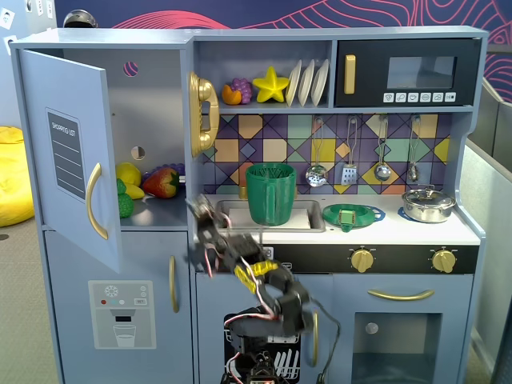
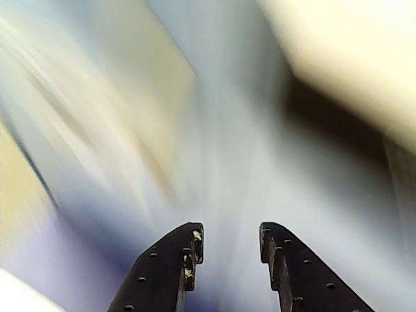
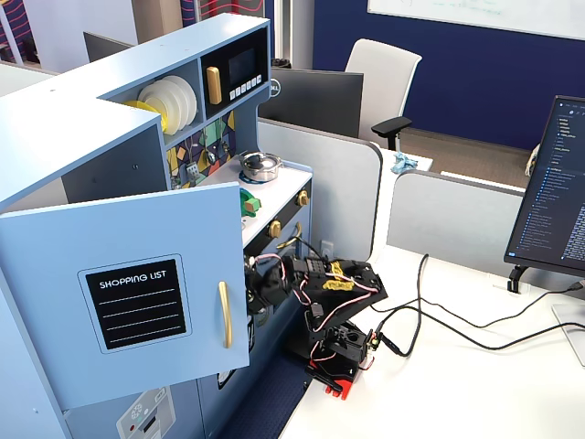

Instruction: Pick up the green pineapple from the left cabinet and place it in the green recipient

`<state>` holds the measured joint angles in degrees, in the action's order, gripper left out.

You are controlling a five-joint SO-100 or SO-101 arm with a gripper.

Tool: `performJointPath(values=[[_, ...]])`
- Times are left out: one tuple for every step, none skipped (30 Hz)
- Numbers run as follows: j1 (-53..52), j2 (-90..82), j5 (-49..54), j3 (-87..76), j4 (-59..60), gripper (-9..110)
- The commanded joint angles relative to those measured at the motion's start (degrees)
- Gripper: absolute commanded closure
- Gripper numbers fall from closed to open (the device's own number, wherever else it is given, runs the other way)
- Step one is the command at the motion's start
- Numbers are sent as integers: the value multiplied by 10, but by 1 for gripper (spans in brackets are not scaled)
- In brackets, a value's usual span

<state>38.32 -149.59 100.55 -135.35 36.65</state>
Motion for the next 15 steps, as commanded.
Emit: performJointPath(values=[[33, 62, 30, 152, -25, 101], [33, 76, 31, 170, -25, 101], [33, 88, 29, 185, -25, 101], [33, 98, 33, 196, -25, 101], [33, 108, 34, 207, -25, 101], [33, 116, 33, 217, -30, 101], [33, 124, 27, 226, -34, 101], [33, 132, 20, 232, -42, 101], [32, 142, 17, 236, -54, 101], [30, 152, 16, 242, -65, 101], [29, 164, 17, 247, -76, 101], [29, 175, 18, 252, -91, 101], [29, 185, 16, 257, -105, 101], [30, 196, 14, 264, -114, 101], [31, 205, 10, 271, -120, 101]])
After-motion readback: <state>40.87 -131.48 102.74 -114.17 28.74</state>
